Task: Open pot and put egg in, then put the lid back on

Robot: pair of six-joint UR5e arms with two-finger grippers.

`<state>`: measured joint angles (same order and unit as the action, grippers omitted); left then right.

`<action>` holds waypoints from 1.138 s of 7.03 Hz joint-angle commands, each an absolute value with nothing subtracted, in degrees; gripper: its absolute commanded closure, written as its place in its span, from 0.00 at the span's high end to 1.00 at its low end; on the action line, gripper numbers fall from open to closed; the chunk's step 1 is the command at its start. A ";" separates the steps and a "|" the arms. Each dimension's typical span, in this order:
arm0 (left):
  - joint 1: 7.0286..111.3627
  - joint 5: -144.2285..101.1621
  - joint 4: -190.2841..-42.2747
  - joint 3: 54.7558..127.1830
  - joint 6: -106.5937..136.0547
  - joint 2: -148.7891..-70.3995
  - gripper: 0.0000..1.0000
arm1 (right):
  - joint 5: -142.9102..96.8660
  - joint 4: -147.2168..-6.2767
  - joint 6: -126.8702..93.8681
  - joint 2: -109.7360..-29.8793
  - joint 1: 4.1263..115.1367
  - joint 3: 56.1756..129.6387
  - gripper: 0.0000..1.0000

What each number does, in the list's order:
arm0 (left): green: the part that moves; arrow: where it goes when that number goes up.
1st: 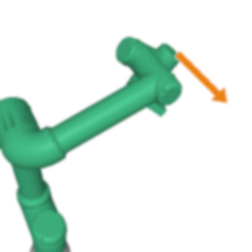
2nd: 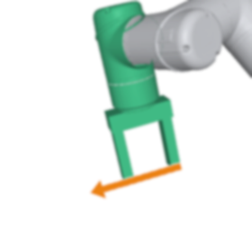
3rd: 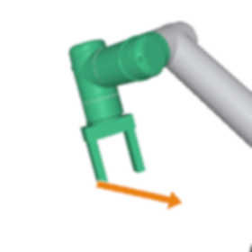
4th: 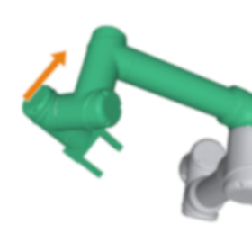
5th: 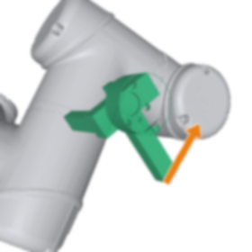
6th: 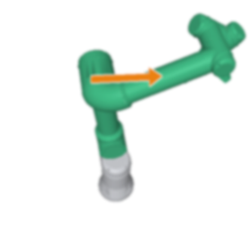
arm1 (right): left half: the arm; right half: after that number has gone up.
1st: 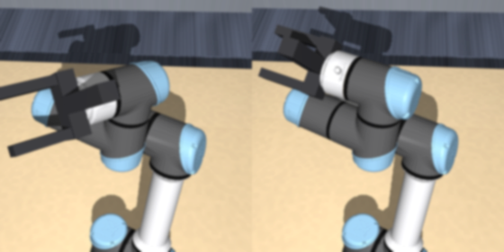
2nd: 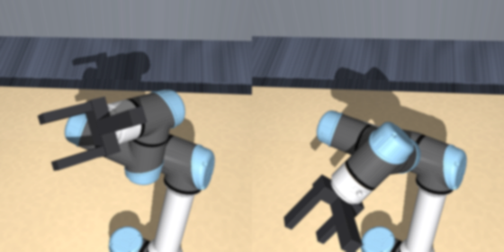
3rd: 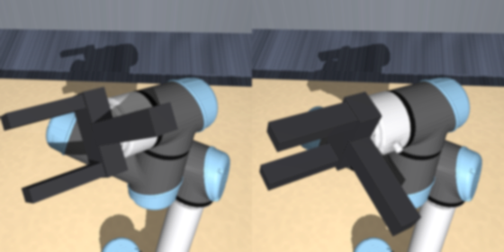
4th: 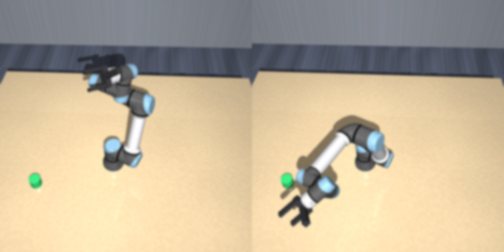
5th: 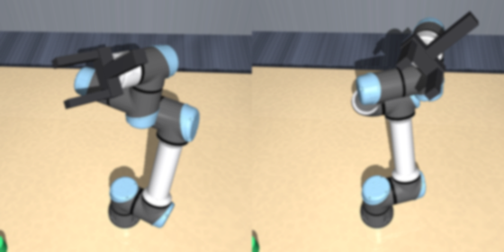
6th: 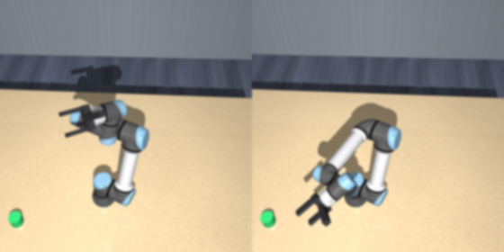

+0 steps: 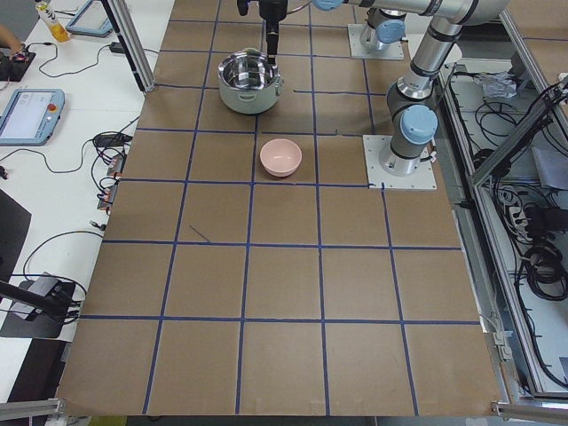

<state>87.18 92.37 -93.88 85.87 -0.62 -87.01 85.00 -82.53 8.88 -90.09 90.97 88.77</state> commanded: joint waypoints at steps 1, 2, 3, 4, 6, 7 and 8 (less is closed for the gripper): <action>87.19 92.37 -93.78 85.87 -0.62 -87.01 1.00 | 84.99 -82.53 8.88 -90.09 90.97 88.77 0.17; 87.19 92.37 -93.78 85.87 -0.62 -87.01 1.00 | 84.99 -82.53 8.88 -90.09 90.97 88.77 0.17; 87.19 92.37 -93.78 85.87 -0.53 -87.01 1.00 | 84.99 -82.53 8.88 -90.09 90.97 88.77 0.17; 87.19 92.37 -93.78 85.96 -0.53 -87.01 1.00 | 84.99 -82.53 8.88 -90.09 90.97 88.77 0.17; 87.19 92.37 -93.78 85.96 -0.62 -87.01 1.00 | 85.08 -82.53 8.88 -90.09 90.97 88.77 0.17; 87.27 92.37 -93.78 85.87 -0.62 -87.10 1.00 | 85.25 -82.44 10.18 -90.09 90.97 88.86 0.17; 87.28 92.37 -93.78 85.87 -0.62 -87.01 1.00 | 85.25 -82.44 10.28 -90.09 90.97 88.86 0.17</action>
